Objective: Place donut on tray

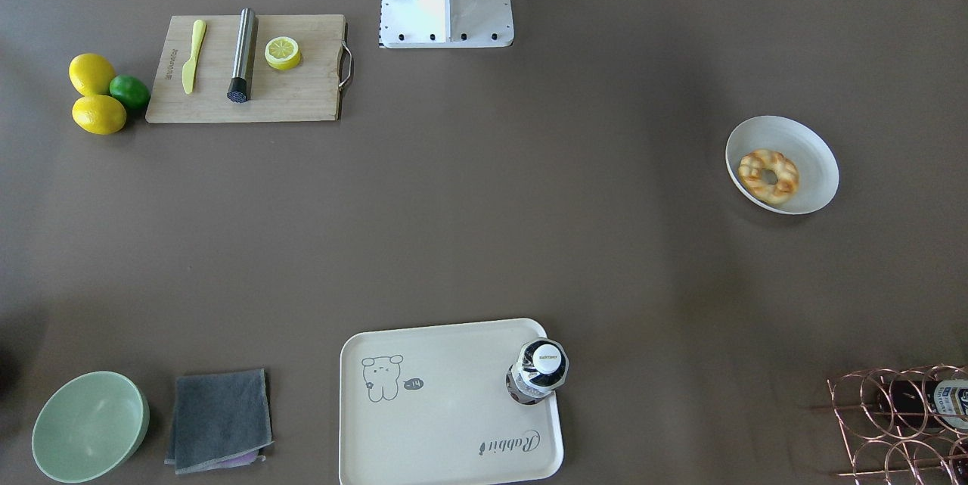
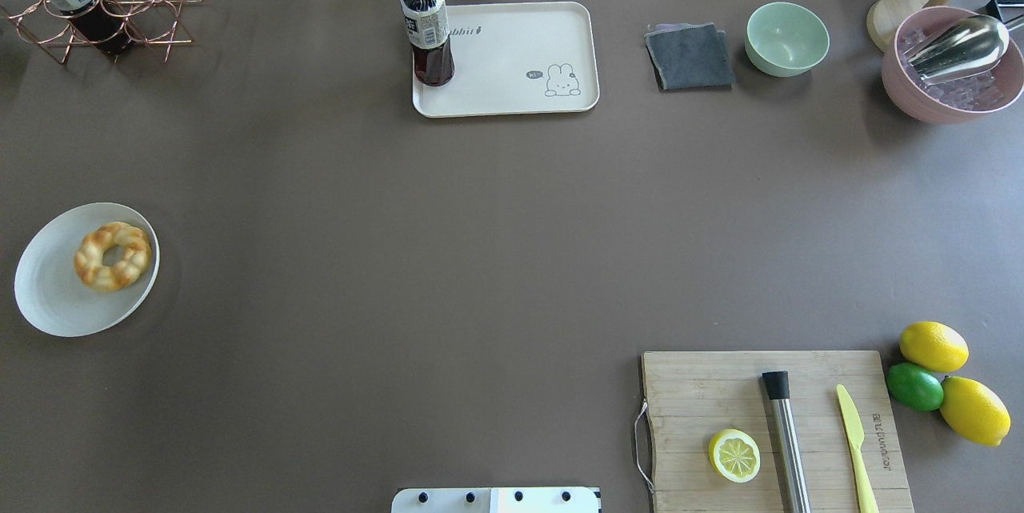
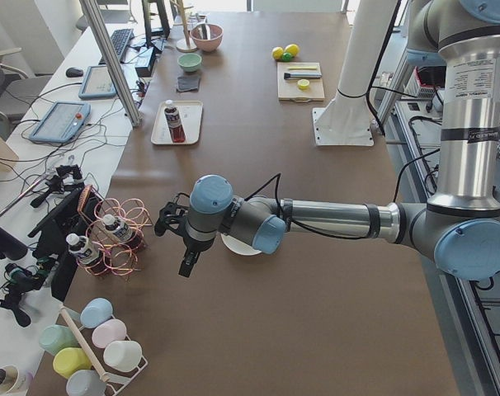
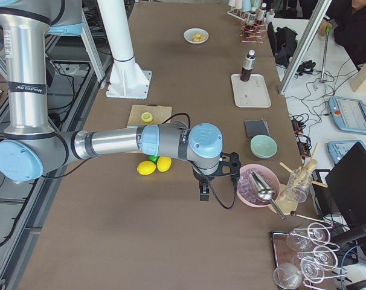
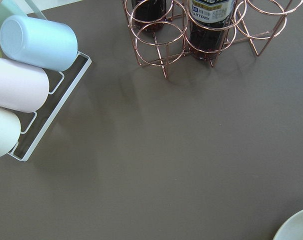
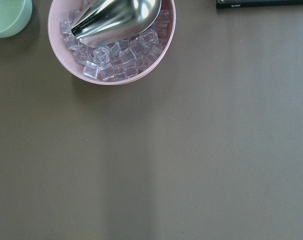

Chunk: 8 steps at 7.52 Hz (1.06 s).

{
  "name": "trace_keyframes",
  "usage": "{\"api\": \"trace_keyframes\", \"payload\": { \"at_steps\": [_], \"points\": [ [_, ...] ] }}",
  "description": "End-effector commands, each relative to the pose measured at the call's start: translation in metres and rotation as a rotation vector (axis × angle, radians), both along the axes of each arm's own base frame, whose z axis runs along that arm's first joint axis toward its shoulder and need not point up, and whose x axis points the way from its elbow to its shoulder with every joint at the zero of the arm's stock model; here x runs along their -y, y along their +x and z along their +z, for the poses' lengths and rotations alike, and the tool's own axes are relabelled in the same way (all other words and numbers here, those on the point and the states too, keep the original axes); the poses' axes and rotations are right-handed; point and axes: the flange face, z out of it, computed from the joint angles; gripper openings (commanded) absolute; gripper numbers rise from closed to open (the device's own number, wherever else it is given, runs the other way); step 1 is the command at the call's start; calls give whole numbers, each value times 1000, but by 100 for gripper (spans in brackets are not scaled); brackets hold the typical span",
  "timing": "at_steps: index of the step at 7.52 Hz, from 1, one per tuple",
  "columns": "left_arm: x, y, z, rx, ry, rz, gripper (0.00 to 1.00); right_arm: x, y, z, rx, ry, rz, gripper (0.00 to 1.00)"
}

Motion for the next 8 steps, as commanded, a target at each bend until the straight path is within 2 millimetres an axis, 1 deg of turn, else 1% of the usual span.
{"api": "trace_keyframes", "payload": {
  "at_steps": [1,4,5,6,8],
  "points": [
    [3,-4,1,41,-4,-29,98,0,-1,1,0,-2,-1,100],
    [4,-3,-1,44,8,-28,98,0,2,-1,-2,3,5,100],
    [8,0,0,51,0,-24,98,-1,4,0,-2,2,8,100],
    [8,0,15,48,-38,-26,98,-5,4,2,-1,-5,11,100],
    [2,2,20,36,-68,-42,98,-6,9,3,-2,-4,20,100]
  ]
}}
